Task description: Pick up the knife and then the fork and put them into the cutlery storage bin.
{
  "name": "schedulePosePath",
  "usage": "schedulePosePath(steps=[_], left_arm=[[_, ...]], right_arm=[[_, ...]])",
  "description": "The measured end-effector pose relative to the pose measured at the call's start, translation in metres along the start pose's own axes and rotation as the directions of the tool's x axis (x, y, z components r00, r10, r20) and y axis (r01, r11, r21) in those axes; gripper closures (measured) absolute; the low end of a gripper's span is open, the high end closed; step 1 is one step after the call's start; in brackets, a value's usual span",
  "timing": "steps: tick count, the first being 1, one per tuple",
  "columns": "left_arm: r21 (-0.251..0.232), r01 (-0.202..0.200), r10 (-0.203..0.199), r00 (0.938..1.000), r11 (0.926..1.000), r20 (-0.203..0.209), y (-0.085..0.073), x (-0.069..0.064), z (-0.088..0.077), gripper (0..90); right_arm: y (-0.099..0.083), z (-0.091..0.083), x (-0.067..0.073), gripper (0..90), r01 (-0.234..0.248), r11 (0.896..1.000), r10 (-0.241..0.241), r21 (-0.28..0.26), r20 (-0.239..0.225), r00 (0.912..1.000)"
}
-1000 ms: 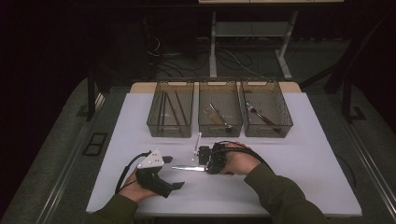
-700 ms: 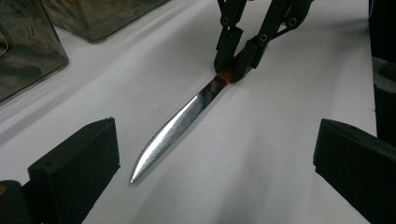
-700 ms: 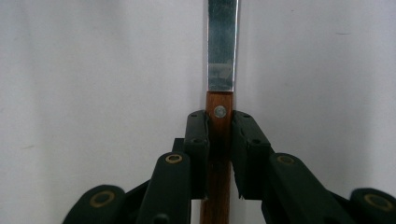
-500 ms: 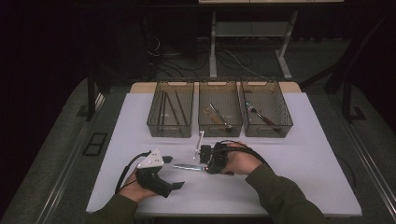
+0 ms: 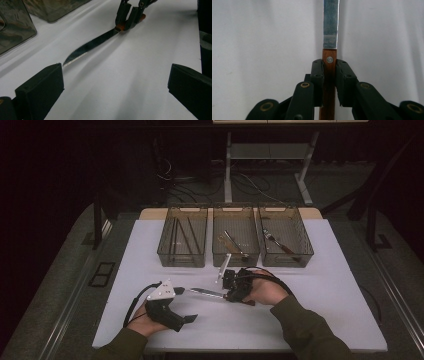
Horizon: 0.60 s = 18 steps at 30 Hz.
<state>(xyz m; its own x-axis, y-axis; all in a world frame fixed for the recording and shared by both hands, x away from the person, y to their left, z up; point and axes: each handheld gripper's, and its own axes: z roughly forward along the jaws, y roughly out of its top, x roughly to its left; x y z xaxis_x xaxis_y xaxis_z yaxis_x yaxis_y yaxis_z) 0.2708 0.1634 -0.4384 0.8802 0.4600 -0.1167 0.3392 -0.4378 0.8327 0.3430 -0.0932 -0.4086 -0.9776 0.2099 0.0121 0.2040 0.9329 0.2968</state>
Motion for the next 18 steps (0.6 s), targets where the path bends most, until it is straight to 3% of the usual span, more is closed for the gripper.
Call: schedulePosePath(steps=[10,18], left_arm=[[0.004,0.002,-0.002,1.0000,1.0000,-0.003,0.000,0.001,0.000,0.0],[0.005,-0.011,0.011,0.9999,0.9999,0.003,0.000,0.000,-0.001,0.0]], right_arm=[[-0.026,-0.013,-0.006,77.5,-0.069,0.994,0.069,-0.084,0.002,0.9976],[-0.045,-0.023,-0.011,77.4,-0.117,0.982,0.120,-0.149,0.007,0.9928]])
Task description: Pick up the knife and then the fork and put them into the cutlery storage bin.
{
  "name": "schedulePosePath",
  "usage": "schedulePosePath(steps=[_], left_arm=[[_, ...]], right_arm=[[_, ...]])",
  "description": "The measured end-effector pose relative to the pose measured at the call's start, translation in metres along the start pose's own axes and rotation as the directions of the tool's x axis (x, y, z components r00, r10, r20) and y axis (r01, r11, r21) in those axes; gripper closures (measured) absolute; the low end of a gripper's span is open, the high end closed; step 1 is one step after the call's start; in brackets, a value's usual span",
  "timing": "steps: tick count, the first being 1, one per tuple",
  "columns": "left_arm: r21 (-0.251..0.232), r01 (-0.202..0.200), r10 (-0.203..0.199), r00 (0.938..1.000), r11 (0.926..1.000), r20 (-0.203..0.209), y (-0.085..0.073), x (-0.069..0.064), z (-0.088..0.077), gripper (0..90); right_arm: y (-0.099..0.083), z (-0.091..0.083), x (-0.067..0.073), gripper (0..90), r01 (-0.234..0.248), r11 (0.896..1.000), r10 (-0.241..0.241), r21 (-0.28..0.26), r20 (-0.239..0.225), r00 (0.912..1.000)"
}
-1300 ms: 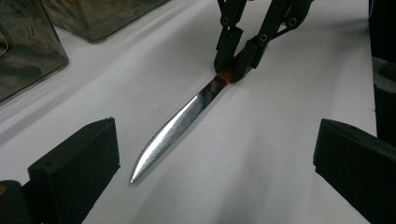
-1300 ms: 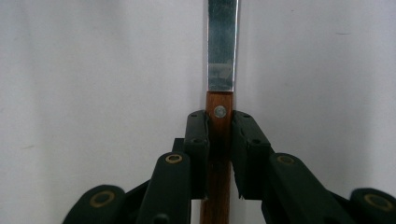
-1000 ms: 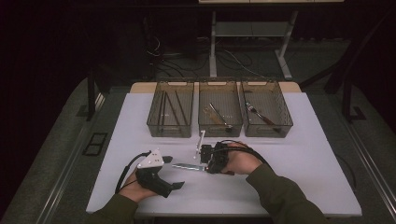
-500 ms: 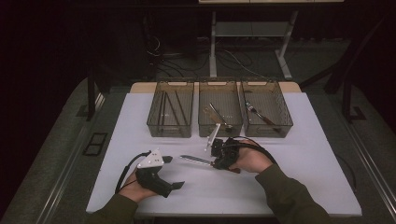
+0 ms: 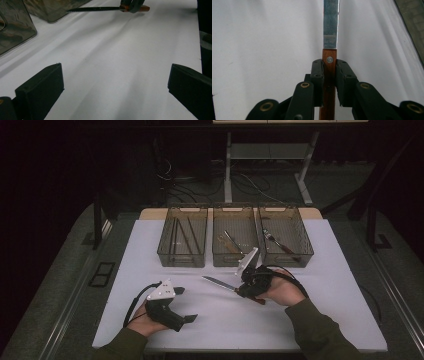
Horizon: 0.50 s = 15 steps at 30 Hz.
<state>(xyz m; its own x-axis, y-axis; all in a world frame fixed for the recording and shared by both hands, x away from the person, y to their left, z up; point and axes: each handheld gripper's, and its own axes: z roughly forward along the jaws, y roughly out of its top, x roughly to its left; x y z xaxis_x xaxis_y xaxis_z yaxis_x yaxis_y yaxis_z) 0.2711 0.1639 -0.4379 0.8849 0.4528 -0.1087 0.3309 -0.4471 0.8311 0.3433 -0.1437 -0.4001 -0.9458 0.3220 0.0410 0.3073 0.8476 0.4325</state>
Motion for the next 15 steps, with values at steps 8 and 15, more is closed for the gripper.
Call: schedulePosePath(steps=[8,15], left_arm=[[0.001,-0.003,0.003,1.0000,1.0000,0.001,0.000,0.000,0.000,0.0],[-0.001,-0.002,0.002,1.0000,1.0000,0.001,0.000,0.000,-0.001,0.0]], right_arm=[[-0.012,-0.011,-0.009,77.4,-0.048,0.997,0.049,-0.057,0.003,0.9988],[-0.018,-0.019,-0.015,77.4,-0.075,0.993,0.076,-0.088,0.006,0.9971]])
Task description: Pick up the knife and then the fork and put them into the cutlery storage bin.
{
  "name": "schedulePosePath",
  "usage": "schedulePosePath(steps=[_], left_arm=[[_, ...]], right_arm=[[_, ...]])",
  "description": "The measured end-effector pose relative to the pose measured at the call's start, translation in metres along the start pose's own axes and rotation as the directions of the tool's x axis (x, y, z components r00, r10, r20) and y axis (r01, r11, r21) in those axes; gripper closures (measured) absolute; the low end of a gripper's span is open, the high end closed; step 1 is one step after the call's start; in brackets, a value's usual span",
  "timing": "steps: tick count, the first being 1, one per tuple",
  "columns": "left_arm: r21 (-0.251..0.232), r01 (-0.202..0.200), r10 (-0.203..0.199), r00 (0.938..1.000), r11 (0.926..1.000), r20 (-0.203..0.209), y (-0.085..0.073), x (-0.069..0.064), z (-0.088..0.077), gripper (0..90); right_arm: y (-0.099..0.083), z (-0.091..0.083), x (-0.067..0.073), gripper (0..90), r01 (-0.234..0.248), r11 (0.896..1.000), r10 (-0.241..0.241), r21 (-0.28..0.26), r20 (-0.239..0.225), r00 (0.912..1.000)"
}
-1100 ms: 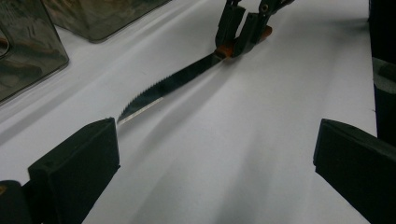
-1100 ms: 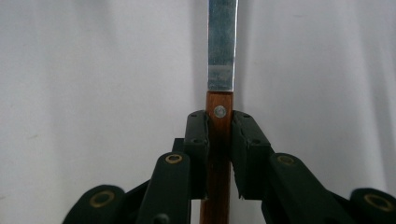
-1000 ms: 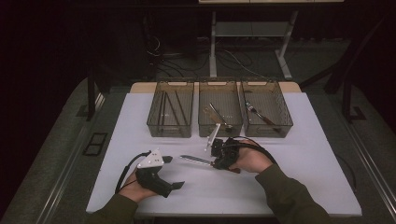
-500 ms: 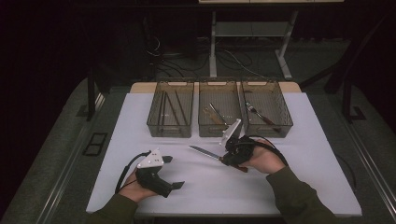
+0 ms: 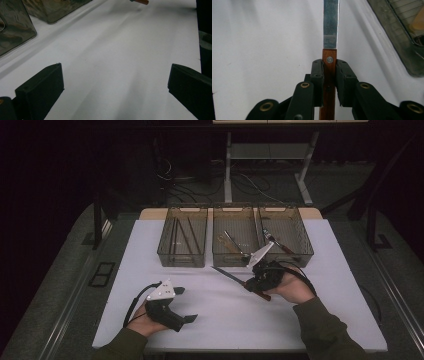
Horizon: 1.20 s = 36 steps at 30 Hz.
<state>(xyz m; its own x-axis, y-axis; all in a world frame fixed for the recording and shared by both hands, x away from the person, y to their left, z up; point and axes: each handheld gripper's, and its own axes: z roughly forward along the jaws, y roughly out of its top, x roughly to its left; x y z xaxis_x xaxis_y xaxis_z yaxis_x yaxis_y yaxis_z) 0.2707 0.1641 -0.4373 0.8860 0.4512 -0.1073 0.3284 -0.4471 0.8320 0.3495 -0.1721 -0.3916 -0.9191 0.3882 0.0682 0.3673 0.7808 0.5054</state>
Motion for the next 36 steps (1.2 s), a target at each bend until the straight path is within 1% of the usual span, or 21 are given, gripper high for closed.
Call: schedulePosePath(steps=[9,12,16,19,24,30,33,36], left_arm=[[0.002,0.003,-0.003,1.0000,1.0000,0.000,0.000,0.001,0.000,0.0],[0.001,0.002,-0.002,1.0000,1.0000,0.000,0.000,0.001,-0.001,0.0],[-0.005,0.010,-0.010,0.9999,0.9999,0.000,0.000,0.002,-0.001,0.0],[-0.008,0.015,-0.015,0.9999,0.9999,-0.002,0.000,0.002,-0.001,0.0],[-0.007,0.019,-0.020,0.9998,0.9998,-0.006,0.000,0.003,0.000,0.0],[-0.019,0.024,-0.024,0.9996,0.9995,-0.010,0.000,0.005,0.000,0.0],[-0.022,0.033,-0.033,0.9994,0.9992,-0.010,0.000,0.008,0.000,0.0],[-0.022,0.030,-0.030,0.9995,0.9993,-0.008,0.000,0.008,0.000,0.0]], right_arm=[[-0.006,-0.015,-0.009,77.4,-0.033,0.998,0.033,-0.054,0.013,0.9994],[-0.008,-0.019,-0.011,77.4,-0.055,0.996,0.055,-0.070,0.009,0.9984],[-0.010,-0.025,-0.014,77.4,-0.065,0.994,0.067,-0.087,0.019,0.9975],[-0.012,-0.031,-0.017,77.4,-0.072,0.992,0.076,-0.101,0.038,0.9964],[-0.017,-0.044,-0.023,77.4,-0.093,0.985,0.101,-0.142,0.053,0.9935],[-0.023,-0.055,-0.031,77.4,-0.127,0.973,0.141,-0.193,0.061,0.9881],[-0.024,-0.058,-0.036,77.4,-0.134,0.970,0.151,-0.202,0.069,0.9862],[-0.024,-0.063,-0.039,77.4,-0.138,0.968,0.159,-0.211,0.084,0.9837]])
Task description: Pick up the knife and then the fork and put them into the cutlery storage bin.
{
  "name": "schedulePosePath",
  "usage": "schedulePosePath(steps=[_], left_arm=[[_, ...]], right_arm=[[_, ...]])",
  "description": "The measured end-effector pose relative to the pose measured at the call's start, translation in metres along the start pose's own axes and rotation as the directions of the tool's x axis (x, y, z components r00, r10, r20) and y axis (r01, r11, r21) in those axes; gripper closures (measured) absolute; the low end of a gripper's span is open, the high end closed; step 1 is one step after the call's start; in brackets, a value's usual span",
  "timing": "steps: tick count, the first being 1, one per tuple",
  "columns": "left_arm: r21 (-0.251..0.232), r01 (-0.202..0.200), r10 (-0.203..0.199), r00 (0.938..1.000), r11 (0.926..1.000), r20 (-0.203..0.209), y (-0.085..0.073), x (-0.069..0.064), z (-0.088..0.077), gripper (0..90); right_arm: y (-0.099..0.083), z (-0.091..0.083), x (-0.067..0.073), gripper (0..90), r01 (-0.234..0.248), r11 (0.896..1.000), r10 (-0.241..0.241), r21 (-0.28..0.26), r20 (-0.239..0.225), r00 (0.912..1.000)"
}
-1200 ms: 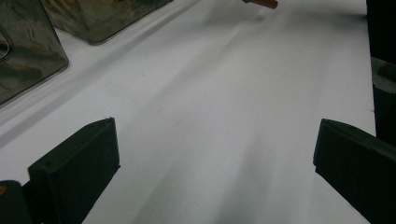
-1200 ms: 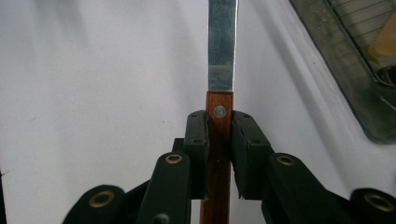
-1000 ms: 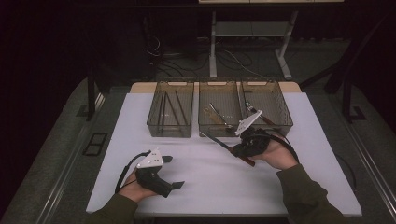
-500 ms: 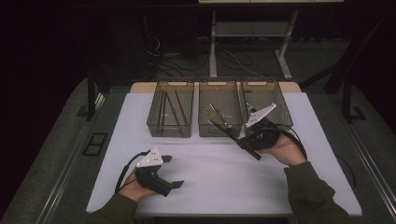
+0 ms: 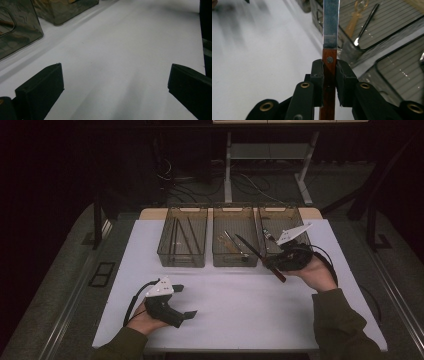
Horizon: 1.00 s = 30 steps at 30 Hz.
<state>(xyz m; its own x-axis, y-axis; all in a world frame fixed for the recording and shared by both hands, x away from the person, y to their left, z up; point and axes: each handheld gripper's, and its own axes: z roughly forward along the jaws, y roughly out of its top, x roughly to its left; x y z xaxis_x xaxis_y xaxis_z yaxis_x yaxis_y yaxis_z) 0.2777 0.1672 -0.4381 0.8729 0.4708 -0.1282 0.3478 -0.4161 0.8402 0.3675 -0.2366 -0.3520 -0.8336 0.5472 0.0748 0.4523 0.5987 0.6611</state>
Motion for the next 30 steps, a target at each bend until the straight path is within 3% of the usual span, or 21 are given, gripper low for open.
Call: schedulePosePath(steps=[12,20,30], left_arm=[[-0.008,0.007,-0.007,0.9999,0.9999,-0.009,0.000,0.001,-0.001,0.0],[-0.012,0.011,-0.011,0.9999,0.9999,-0.007,0.000,0.000,-0.001,0.0],[-0.013,0.008,-0.008,1.0000,0.9999,-0.004,0.000,0.000,-0.001,0.0]], right_arm=[[0.010,-0.023,-0.023,77.4,-0.022,0.998,0.026,-0.054,0.070,0.9972],[0.013,-0.037,-0.046,77.4,-0.072,0.993,0.082,-0.091,0.107,0.9909],[0.011,-0.042,-0.078,77.4,-0.145,0.984,0.159,-0.101,0.157,0.9747]])
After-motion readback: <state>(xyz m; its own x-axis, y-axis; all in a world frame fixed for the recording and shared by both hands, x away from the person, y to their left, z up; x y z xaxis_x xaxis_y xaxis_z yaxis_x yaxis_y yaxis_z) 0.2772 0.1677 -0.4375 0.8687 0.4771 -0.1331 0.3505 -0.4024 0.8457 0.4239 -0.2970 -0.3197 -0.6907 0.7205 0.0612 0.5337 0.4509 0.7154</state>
